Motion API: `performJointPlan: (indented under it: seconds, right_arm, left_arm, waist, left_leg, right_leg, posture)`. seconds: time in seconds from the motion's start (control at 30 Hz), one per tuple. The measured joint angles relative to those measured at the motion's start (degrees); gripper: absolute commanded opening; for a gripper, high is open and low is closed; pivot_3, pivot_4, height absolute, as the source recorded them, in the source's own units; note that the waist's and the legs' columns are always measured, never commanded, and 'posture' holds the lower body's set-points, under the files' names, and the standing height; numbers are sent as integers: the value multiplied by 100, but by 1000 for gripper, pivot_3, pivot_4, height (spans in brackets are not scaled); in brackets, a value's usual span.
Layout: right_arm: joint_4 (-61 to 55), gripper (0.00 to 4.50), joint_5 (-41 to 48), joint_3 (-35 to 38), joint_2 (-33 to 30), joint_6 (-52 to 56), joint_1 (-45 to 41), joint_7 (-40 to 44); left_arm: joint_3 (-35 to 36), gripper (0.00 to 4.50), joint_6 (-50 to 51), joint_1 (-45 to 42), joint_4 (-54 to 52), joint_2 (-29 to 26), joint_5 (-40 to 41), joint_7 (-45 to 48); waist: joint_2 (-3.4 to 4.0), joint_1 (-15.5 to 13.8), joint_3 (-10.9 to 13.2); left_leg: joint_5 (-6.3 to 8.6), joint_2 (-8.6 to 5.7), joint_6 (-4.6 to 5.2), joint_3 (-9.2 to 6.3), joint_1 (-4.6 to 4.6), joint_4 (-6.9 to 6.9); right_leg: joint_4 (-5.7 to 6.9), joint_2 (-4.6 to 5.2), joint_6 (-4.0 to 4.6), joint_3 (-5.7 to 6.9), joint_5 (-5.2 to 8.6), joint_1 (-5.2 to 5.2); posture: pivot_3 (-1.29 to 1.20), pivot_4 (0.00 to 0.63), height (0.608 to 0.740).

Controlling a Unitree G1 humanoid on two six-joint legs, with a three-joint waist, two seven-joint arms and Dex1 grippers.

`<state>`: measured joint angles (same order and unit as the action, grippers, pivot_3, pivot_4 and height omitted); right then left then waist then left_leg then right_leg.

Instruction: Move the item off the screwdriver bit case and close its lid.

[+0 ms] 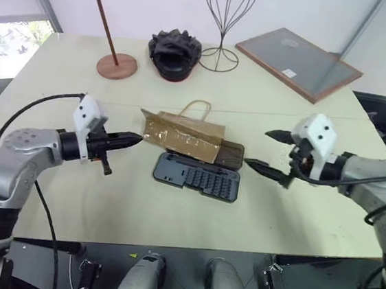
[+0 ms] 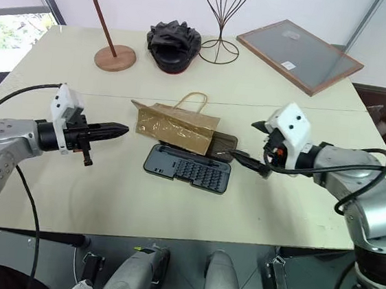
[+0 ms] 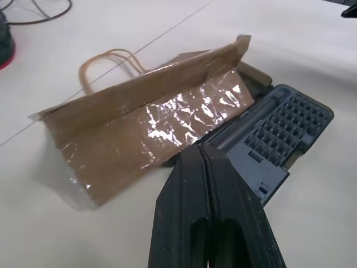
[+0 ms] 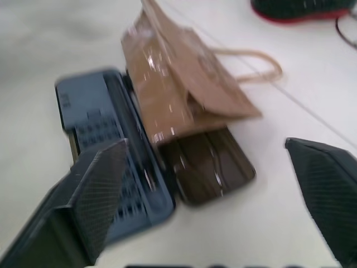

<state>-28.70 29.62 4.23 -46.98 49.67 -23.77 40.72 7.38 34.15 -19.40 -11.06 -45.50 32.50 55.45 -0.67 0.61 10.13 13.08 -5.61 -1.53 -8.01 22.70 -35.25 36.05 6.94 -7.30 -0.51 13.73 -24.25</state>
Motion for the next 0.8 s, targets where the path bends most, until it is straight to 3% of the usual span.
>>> performJointPlan:
  seconds: [0.23, 0.8]
  right_arm:
    - [589, 4464, -572, -782, 1262, -324, -815, -785]
    - [2130, 4464, -1454, -1553, 2159, -1632, -814, -739]
  left_arm:
    - [-214, 0, -85, -172, 148, 127, -90, 35]
    - [78, 0, -32, 296, -411, -27, -77, -325]
  waist:
    - [-1, 14, 0]
    - [-1, 44, 0]
  left_leg:
    - [-1, 2, -2, 1, 3, 1]
    - [-3, 3, -4, 2, 0, 3]
  right_leg:
    - [2, -5, 4, -4, -4, -9]
    - [9, -12, 5, -12, -5, -14]
  posture:
    - [0, 150, 740]
    - [0, 150, 740]
